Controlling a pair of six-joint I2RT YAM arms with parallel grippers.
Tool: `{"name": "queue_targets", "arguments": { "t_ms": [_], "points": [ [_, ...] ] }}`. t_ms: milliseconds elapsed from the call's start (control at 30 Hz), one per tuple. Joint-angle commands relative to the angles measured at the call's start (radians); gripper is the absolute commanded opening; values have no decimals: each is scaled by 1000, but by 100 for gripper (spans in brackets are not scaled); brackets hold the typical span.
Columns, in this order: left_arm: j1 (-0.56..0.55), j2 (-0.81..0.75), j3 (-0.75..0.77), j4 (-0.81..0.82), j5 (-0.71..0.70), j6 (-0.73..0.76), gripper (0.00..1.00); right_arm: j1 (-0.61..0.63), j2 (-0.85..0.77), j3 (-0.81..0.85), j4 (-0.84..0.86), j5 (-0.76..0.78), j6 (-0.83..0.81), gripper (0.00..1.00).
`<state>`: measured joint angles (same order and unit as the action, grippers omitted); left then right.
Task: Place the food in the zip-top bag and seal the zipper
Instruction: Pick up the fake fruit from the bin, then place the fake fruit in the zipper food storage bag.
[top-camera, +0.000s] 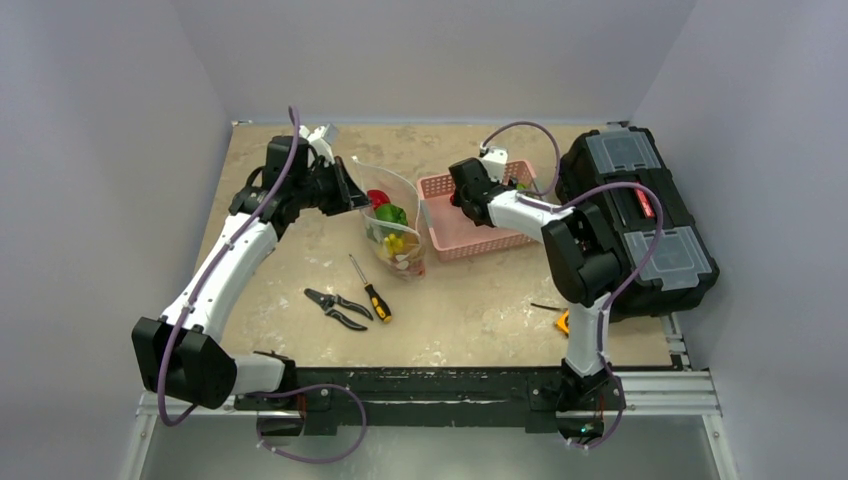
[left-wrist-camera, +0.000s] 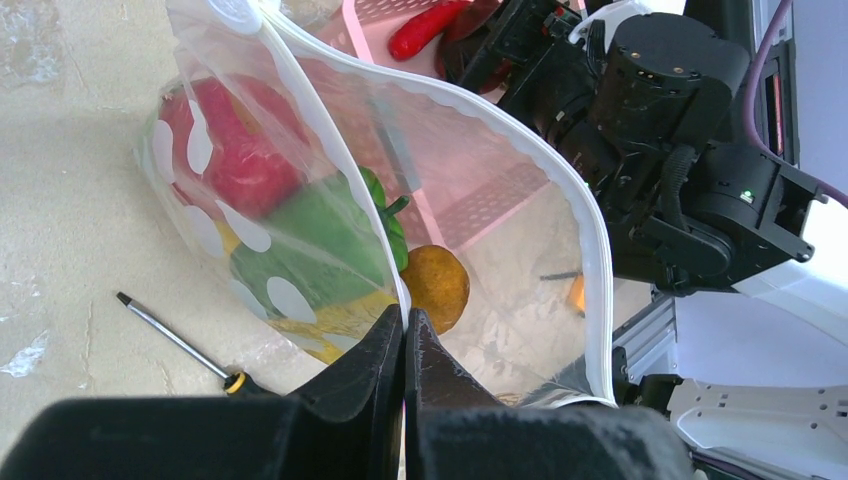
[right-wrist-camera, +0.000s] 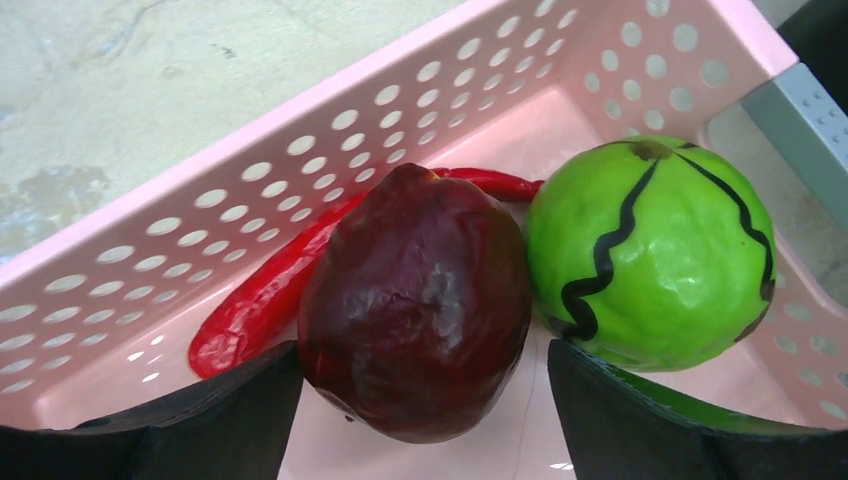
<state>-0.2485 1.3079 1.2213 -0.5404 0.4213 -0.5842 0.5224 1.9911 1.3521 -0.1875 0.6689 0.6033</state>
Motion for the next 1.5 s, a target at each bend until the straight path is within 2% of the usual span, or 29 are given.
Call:
{"name": "queue_targets", "arguments": {
  "t_ms": [0, 67, 167, 333, 433, 567, 933, 1133, 1267, 1467],
  "points": [
    [8, -4, 37, 34, 21, -10, 0, -3, -7, 3, 26, 107, 6, 86],
    [8, -6, 37, 32, 19, -8, 0, -3, -16, -16, 68, 88, -28, 78],
    [8, -8, 37, 32, 18, -8, 0, -1, -44, -31, 101, 39, -85, 60],
    [8, -5, 35, 38, 30, -11, 0, 3, -179, -80, 112, -31, -132, 24],
    [8, -2, 35, 40, 34, -13, 0, 8, -272, -123, 135, -79, -155, 13],
    [8, -2, 35, 40, 33, -14, 0, 9, -380, -149, 150, -209, -189, 6],
    [8, 2, 33, 46, 41, -15, 0, 53, -587, -100, 212, -648, -220, 4],
    [8, 1, 32, 49, 42, -16, 0, 180, -565, 35, 167, -677, -230, 7],
    [8, -4, 30, 49, 39, -15, 0, 220, -531, 85, 170, -728, -199, 11],
    [8, -13, 30, 48, 37, -15, 0, 245, -473, 120, 156, -770, -176, 27]
  ]
}}
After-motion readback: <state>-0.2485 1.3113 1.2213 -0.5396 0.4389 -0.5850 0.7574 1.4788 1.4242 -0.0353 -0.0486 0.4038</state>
